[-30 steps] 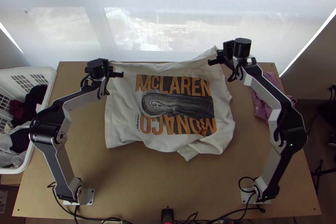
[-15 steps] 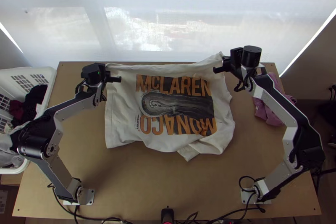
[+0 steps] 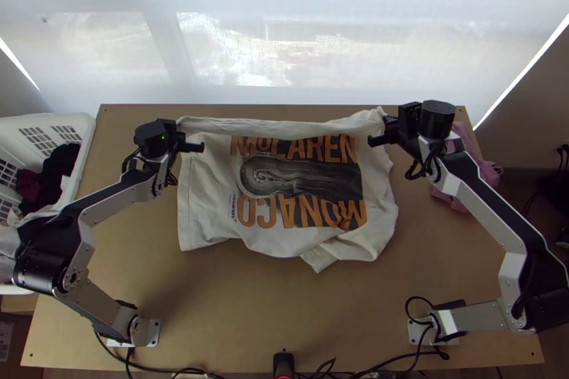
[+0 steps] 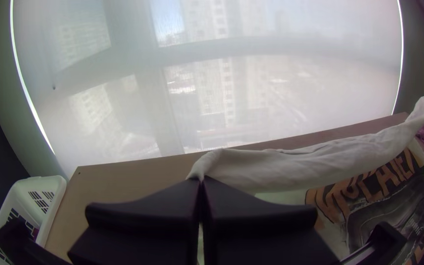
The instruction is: Fold the t-shirt
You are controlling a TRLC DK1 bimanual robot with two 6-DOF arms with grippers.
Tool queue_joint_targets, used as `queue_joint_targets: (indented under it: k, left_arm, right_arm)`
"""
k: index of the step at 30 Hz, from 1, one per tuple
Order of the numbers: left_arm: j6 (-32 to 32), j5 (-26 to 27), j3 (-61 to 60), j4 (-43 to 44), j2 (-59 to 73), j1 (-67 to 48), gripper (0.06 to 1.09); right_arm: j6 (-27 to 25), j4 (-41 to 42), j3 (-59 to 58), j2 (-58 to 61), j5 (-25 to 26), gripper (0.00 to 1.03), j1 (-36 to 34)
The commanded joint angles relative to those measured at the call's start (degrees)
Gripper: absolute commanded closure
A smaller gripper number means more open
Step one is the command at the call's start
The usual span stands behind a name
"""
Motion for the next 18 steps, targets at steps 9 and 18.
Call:
queue_joint_targets:
  k: [9,18]
  left_arm:
    - [-1.0,-0.2,-11.6,0.1,-8.0,-1.7,1.05]
    - [-1.7,-0.4,-15.0,0.1,-9.6,-2.4,1.05]
  right_arm:
    - [-0.1,-0.7,-10.9,-8.6,-0.4,1.00,0.8]
    - [0.0,-0.9,-15.7,-11.0,-0.5,1.00,1.4]
